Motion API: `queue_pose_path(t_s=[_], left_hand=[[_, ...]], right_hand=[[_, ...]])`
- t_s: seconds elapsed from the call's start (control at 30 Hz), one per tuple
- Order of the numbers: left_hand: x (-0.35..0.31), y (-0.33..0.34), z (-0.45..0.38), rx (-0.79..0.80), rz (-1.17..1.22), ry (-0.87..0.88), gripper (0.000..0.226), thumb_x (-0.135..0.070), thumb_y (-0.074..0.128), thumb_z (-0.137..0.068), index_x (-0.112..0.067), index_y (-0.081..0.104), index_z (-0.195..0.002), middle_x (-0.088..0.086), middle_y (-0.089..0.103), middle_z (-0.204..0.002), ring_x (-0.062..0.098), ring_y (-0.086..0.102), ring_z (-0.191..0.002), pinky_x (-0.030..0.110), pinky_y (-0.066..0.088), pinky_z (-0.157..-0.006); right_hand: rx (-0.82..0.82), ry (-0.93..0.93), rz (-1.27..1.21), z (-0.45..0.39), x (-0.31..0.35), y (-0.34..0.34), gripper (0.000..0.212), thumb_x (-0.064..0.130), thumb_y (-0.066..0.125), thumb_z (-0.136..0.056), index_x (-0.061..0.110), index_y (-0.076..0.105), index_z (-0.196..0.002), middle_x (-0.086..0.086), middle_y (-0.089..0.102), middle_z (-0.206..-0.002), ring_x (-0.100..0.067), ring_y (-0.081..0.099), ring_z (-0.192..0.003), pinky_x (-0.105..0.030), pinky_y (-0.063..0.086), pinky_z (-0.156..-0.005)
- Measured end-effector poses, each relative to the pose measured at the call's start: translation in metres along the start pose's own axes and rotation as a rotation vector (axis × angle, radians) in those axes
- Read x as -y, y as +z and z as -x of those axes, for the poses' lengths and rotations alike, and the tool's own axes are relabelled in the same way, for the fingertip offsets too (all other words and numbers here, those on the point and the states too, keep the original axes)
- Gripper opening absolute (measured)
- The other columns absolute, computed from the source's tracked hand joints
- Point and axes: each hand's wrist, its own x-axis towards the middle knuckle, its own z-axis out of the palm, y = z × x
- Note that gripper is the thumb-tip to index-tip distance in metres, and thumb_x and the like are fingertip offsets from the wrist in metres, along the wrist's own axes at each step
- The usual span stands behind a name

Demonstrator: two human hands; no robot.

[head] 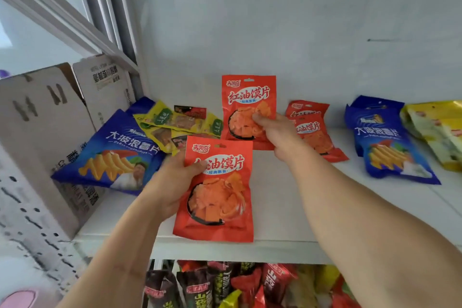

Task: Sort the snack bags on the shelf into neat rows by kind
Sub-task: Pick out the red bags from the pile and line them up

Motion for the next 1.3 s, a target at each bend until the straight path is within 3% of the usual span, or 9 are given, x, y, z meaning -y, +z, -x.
queue_pose_path(t_s=[0.1,0.17,0.3,0.43,0.6,0.8,0.93,1.1,1.3], left_hand=[[0.007,0.024,-0.001,-0.074,-0.114,0.115,0.018,-0.017,0.058,-0.101,-0.025,0.064,-0.115,-0.003,0.078,-0.102,0.015,0.076,-0.089,0.033,0.062,-0.073],[0.011,0.041,-0.003,-0.141,-0.206,0.180,0.010,-0.022,0.059,-0.100,-0.026,0.065,-0.107,-0.009,0.078,-0.095,0.008,0.075,-0.081,0.024,0.060,-0.062],[0.015,0.079,-0.008,-0.174,-0.289,0.207,0.017,-0.031,0.055,-0.102,-0.021,0.062,-0.113,-0.001,0.076,-0.104,0.019,0.074,-0.093,0.042,0.060,-0.080],[0.019,0.117,-0.011,-0.261,-0.376,0.247,0.017,-0.034,0.052,-0.102,-0.022,0.061,-0.110,-0.006,0.072,-0.100,0.015,0.070,-0.091,0.034,0.056,-0.072],[0.026,0.158,-0.013,-0.303,-0.438,0.224,0.011,-0.031,0.051,-0.103,-0.022,0.057,-0.105,-0.009,0.067,-0.096,0.007,0.063,-0.084,0.023,0.043,-0.059],[0.032,0.179,-0.014,-0.390,-0.445,0.182,0.012,-0.032,0.050,-0.102,-0.022,0.056,-0.107,-0.008,0.067,-0.097,0.012,0.065,-0.086,0.027,0.047,-0.062],[0.030,0.187,-0.015,-0.429,-0.499,0.168,0.012,-0.030,0.051,-0.102,-0.020,0.055,-0.105,-0.004,0.067,-0.099,0.019,0.064,-0.090,0.036,0.050,-0.075],[0.024,0.204,-0.029,-0.397,-0.572,0.137,0.012,-0.029,0.050,-0.102,-0.022,0.055,-0.110,-0.005,0.064,-0.101,0.011,0.058,-0.082,0.027,0.043,-0.064],[0.032,0.232,-0.052,-0.339,-0.608,0.100,0.028,-0.029,0.053,-0.101,-0.015,0.058,-0.125,0.004,0.069,-0.120,0.024,0.064,-0.102,0.033,0.049,-0.084]], right_hand=[[-0.063,-0.028,0.041,0.013,-0.002,-0.037,0.008,0.030,0.078,-0.083,0.025,0.072,-0.085,0.015,0.076,-0.078,-0.005,0.073,-0.074,-0.026,0.056,-0.071],[-0.089,-0.026,0.072,0.021,-0.004,-0.061,0.015,0.039,0.078,-0.082,0.027,0.073,-0.089,0.012,0.077,-0.086,-0.010,0.074,-0.081,-0.030,0.057,-0.074],[-0.204,-0.049,0.247,0.031,-0.007,-0.111,0.025,0.049,0.072,-0.084,0.027,0.072,-0.096,0.008,0.075,-0.092,-0.013,0.072,-0.082,-0.028,0.054,-0.070],[-0.303,-0.042,0.408,0.035,-0.016,-0.161,0.020,0.045,0.069,-0.088,0.025,0.068,-0.084,0.009,0.068,-0.079,-0.018,0.067,-0.082,-0.025,0.047,-0.063],[-0.330,-0.077,0.586,0.036,-0.034,-0.189,0.031,0.045,0.064,-0.092,0.018,0.068,-0.106,0.003,0.068,-0.091,-0.017,0.060,-0.082,-0.025,0.037,-0.061],[-0.322,-0.017,0.721,0.027,-0.042,-0.182,0.042,0.050,0.058,-0.093,0.013,0.062,-0.112,-0.008,0.070,-0.112,-0.031,0.065,-0.102,-0.030,0.040,-0.070],[-0.358,0.022,0.749,0.026,-0.043,-0.175,0.045,0.048,0.059,-0.093,0.011,0.053,-0.119,-0.011,0.064,-0.119,-0.032,0.062,-0.108,-0.035,0.044,-0.075],[-0.428,-0.050,0.675,0.031,-0.041,-0.167,0.045,0.042,0.047,-0.100,0.005,0.053,-0.124,-0.017,0.059,-0.125,-0.034,0.056,-0.115,-0.041,0.046,-0.090],[-0.358,-0.061,0.518,0.036,-0.037,-0.173,0.054,0.048,0.028,-0.104,0.005,0.058,-0.120,-0.016,0.062,-0.120,-0.031,0.059,-0.110,-0.045,0.051,-0.093]])
